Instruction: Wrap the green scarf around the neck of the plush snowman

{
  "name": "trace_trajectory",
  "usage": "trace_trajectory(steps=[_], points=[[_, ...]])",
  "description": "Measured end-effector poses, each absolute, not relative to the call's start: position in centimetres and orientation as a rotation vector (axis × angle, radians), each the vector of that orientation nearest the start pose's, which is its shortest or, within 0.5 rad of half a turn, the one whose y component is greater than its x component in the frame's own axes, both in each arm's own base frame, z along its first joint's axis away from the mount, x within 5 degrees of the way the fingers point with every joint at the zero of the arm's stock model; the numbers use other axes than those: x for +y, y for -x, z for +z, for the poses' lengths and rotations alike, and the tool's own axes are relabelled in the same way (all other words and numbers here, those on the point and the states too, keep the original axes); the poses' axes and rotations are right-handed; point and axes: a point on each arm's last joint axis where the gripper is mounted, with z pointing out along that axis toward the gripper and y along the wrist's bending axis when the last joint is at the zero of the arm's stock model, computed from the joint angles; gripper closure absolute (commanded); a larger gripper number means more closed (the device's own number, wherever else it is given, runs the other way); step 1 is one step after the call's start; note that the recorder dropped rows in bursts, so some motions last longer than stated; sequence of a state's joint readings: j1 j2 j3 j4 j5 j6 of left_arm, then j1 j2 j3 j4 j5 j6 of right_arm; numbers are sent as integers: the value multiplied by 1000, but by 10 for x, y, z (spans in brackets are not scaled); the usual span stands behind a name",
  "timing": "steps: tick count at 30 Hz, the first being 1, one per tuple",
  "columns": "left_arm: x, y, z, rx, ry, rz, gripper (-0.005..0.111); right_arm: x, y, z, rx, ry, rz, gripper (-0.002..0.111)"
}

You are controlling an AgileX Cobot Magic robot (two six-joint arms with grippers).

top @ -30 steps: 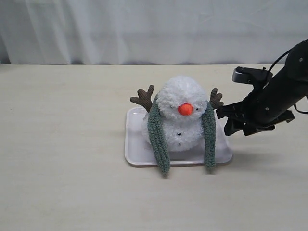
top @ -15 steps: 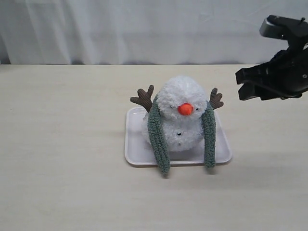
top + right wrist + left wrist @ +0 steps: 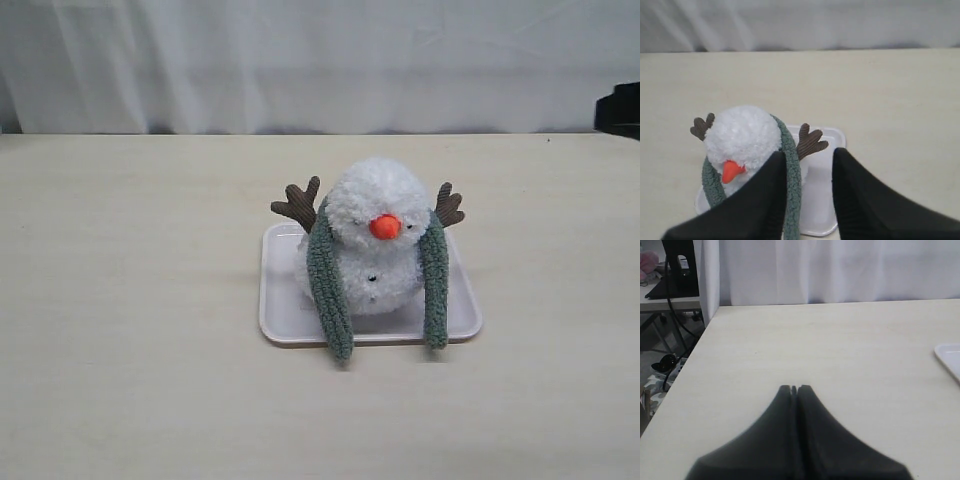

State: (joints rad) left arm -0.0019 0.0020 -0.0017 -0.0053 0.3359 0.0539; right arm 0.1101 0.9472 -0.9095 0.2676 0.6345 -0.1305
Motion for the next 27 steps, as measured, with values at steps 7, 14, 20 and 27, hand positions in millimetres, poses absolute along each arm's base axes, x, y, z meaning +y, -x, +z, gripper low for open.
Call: trace_trajectory(steps=[7,14,20,27], points=[[0,-54,183,1819,-48,32,107,29,-136,365,1996,127,275,104],[0,-54,183,1819,-48,32,107,24,-88,359,1869,133,273,104],[0,-54,183,1819,-48,32,107,20,-60,348,1791,149,261,104],[0,-54,183,1819,-48,32,107,18,-39,331,1719,172,238,104]])
